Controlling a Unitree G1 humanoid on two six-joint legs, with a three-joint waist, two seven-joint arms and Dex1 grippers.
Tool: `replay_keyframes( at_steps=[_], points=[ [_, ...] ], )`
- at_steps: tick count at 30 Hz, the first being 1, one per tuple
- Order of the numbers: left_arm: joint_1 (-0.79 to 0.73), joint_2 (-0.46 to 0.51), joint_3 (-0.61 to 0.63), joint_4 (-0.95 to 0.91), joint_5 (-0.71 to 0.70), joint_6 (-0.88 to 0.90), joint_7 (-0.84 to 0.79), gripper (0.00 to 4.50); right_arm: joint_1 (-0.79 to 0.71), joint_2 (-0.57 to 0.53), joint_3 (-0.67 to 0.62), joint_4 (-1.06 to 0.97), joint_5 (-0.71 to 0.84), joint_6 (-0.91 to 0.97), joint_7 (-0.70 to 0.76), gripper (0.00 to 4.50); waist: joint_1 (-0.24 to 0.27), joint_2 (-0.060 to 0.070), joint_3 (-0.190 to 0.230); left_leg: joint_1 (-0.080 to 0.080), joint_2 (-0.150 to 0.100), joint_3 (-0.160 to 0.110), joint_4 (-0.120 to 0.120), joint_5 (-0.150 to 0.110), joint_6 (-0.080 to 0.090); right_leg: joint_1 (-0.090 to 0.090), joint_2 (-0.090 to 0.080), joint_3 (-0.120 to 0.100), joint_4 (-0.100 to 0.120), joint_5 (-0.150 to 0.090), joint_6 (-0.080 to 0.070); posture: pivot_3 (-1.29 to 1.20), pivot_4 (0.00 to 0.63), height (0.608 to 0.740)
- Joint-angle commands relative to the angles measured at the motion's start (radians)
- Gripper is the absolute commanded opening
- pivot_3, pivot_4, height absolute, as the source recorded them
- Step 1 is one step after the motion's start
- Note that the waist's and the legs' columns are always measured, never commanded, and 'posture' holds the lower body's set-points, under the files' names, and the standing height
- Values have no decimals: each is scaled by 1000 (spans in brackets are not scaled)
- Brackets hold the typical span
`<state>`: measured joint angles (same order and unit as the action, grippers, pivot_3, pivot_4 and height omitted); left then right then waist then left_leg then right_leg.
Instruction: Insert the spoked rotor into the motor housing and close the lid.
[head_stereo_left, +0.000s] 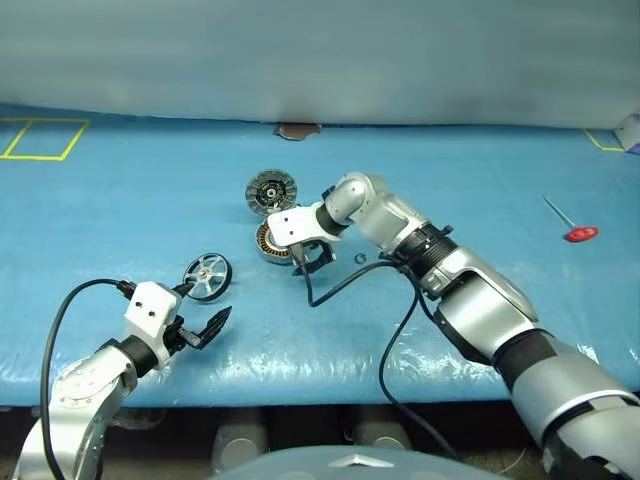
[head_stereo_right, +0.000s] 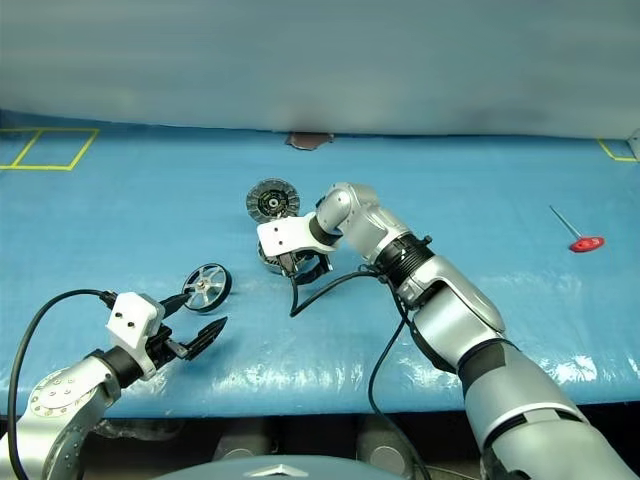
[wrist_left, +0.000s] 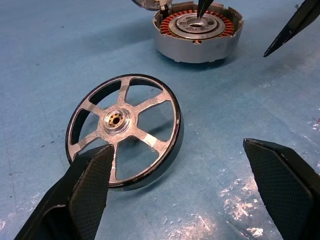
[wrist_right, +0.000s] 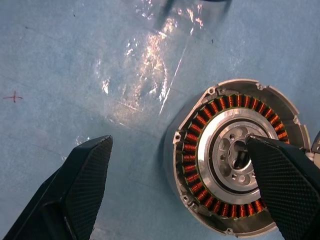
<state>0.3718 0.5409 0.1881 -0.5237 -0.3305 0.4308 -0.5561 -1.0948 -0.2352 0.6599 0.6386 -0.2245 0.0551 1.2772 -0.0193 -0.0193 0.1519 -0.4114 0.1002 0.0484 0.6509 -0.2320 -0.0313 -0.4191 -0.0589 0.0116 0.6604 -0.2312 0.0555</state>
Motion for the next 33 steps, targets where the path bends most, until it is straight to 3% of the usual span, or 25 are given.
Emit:
replay_keyframes(
  at_steps=[1,11,23,26,31,33],
  points=[
    [-8,8,15,-34,-4,-16,-6,4500,-13,6,-45,-32,11,5,2,4481,-2,0,0,0,0,0,0,0,0,0,0,0,0,0,0,0,150,740],
    [-1,8,17,-44,-4,-11,-10,4500,-16,56,-42,78,-57,-18,-105,4481,-6,0,0,-1,0,0,-1,0,0,-2,0,0,0,0,1,0,150,740],
    [12,0,15,-48,-3,-16,1,4500,-18,84,-18,179,-134,-41,-118,4481,-7,0,0,-2,0,0,-2,0,0,-4,0,0,1,0,1,0,150,740],
    [8,-2,10,-43,-2,-17,2,4500,-17,83,-18,168,-140,-43,-103,3852,-6,0,0,-2,0,0,-1,0,-1,-4,0,0,1,0,1,0,150,740],
    [-1,-3,1,-35,-1,-17,0,4500,-5,84,-19,137,-143,-42,-88,2283,-6,0,0,-2,0,0,-2,0,-1,-4,0,0,1,0,0,0,150,740],
    [-7,-3,-3,-30,0,-16,-1,4500,7,82,-22,104,-136,-36,-69,2171,-6,0,0,-2,0,0,-2,0,-1,-4,0,0,1,0,0,0,150,740]
  ],
)
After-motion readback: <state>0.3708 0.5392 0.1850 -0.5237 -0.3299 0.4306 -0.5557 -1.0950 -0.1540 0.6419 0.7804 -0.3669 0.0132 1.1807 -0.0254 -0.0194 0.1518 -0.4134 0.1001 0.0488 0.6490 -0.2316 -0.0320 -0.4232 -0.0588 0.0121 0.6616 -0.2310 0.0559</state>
